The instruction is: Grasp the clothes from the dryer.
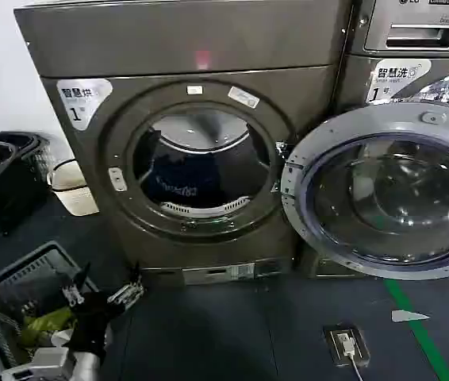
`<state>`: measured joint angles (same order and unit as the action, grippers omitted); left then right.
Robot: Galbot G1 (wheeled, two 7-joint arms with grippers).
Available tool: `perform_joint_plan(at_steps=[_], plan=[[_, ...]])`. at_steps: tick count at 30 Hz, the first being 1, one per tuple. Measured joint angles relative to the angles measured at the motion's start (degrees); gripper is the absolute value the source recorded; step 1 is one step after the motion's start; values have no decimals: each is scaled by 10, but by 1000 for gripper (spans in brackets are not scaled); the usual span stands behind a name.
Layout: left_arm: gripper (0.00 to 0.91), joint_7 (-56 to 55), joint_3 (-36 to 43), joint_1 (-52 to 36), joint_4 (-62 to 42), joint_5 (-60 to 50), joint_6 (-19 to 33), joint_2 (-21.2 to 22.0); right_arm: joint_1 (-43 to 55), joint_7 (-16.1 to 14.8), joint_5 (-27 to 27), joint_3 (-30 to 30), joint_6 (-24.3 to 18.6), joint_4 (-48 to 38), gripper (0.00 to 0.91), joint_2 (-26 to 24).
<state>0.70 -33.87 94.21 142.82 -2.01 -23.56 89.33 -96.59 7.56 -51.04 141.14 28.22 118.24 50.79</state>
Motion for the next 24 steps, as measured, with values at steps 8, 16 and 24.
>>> perform_joint_plan(at_steps=[8, 16, 24], plan=[[907, 0, -1, -4, 4, 1, 1, 1, 0, 1, -15, 2, -8, 2, 907, 3], [907, 2, -2, -4, 16, 3, 0, 3, 2, 0, -22, 4, -12, 1, 907, 3], [907, 4, -1, -5, 19, 4, -1, 7, 2, -1, -25, 4, -15, 0, 907, 3]])
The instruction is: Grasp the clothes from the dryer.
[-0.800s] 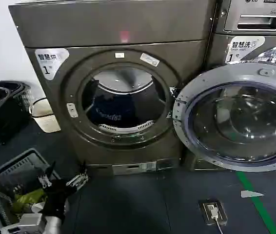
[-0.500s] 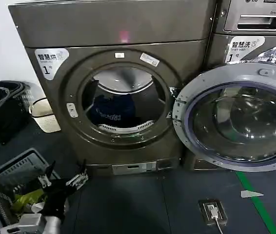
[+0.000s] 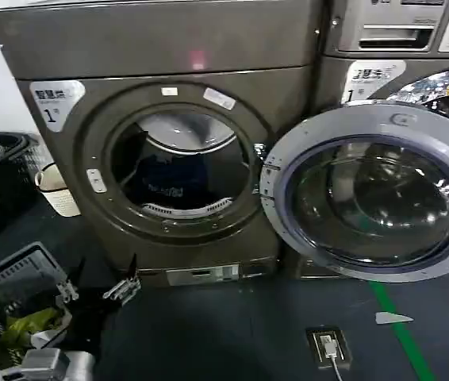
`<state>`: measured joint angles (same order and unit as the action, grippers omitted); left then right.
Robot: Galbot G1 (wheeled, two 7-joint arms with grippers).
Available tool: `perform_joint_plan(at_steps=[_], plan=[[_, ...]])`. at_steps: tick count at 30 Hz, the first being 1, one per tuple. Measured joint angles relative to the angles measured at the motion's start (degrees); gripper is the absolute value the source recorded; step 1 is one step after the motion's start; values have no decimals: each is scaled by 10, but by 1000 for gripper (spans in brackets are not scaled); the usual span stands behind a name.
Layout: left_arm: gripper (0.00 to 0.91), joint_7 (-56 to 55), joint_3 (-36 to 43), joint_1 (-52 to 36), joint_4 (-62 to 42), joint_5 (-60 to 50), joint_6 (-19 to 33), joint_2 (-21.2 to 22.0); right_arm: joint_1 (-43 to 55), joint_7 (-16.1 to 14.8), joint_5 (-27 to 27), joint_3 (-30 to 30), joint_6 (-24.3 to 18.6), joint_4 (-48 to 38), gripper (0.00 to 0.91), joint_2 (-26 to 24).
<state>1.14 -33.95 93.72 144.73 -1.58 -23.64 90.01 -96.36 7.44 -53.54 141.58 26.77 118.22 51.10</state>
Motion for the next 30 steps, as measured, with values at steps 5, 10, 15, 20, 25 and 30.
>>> perform_joint_plan(at_steps=[5, 10, 15, 20, 25, 30], plan=[[907, 4, 0, 1, 5, 5, -3, 0, 3, -1, -1, -5, -1, 2, 907, 1], [907, 4, -1, 4, 7, 5, -2, -1, 2, -3, -2, -6, -5, 2, 907, 3], [907, 9, 3, 5, 10, 5, 1, -2, 1, -9, -12, -6, -19, 5, 907, 4], [907, 11, 4, 5, 10, 1, 8, -4, 0, -14, -17, -6, -32, 7, 907, 4], [907, 12, 4, 3, 9, 0, 9, -5, 1, -19, -31, -3, -36, 9, 907, 6], [907, 13, 3, -1, 10, 1, 10, -5, 0, -20, -40, 1, -34, 9, 907, 8]])
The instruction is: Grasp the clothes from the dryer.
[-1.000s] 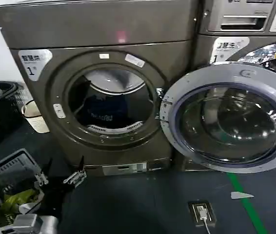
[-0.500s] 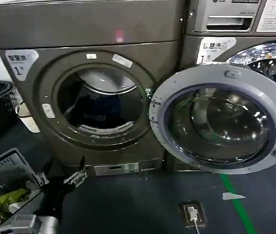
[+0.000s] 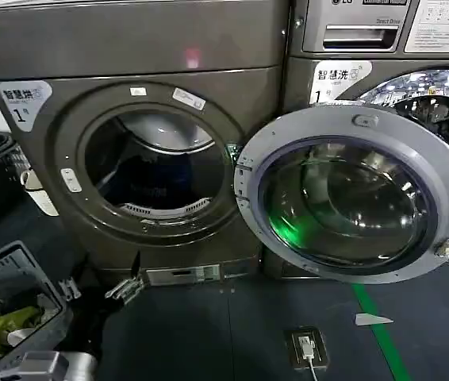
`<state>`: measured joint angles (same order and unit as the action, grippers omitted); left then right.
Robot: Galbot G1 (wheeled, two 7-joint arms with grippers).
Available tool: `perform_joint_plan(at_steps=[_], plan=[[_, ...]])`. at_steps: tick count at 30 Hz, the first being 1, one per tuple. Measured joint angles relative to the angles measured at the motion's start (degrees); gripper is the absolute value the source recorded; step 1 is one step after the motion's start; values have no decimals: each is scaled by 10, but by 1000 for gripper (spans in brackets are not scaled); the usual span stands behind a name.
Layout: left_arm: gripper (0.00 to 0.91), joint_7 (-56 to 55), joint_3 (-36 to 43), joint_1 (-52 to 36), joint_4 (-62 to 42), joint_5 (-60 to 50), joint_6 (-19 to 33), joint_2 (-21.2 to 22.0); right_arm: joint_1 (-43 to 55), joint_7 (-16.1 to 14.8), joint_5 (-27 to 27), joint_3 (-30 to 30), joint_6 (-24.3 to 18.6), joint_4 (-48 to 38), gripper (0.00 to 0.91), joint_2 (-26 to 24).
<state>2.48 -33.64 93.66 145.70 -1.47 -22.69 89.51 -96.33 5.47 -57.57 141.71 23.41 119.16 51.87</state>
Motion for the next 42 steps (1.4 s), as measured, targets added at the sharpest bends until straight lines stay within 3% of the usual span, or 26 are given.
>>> perform_joint_plan(at_steps=[42], plan=[[907, 3, 13, -5, -9, -3, 0, -3, 3, -7, -9, -11, 5, 11, 907, 7]])
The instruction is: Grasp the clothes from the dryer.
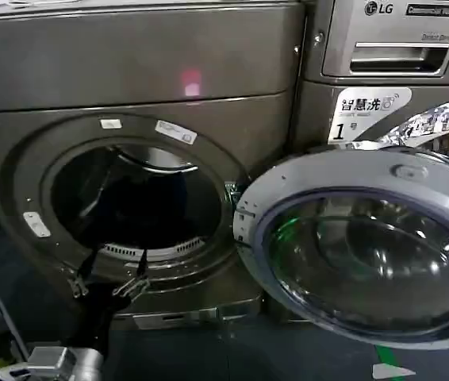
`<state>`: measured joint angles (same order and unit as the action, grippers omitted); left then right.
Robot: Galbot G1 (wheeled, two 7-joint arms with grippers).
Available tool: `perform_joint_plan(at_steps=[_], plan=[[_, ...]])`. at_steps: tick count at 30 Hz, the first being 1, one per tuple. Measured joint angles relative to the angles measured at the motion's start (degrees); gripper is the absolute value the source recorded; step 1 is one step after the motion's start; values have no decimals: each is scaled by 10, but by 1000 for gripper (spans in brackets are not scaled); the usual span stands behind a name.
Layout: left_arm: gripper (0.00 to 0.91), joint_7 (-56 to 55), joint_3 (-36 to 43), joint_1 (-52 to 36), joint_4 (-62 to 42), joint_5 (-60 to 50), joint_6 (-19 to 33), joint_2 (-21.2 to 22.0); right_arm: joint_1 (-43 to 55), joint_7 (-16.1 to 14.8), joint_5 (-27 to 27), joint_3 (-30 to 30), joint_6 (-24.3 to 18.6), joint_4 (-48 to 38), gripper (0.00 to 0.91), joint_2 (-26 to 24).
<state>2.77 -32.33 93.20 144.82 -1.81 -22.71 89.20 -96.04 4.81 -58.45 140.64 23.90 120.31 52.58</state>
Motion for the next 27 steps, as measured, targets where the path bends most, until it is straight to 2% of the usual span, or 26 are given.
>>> perform_joint_plan(at_steps=[27], plan=[[907, 3, -4, -21, -16, 5, 4, -6, -5, -1, 12, 6, -3, 6, 907, 2]])
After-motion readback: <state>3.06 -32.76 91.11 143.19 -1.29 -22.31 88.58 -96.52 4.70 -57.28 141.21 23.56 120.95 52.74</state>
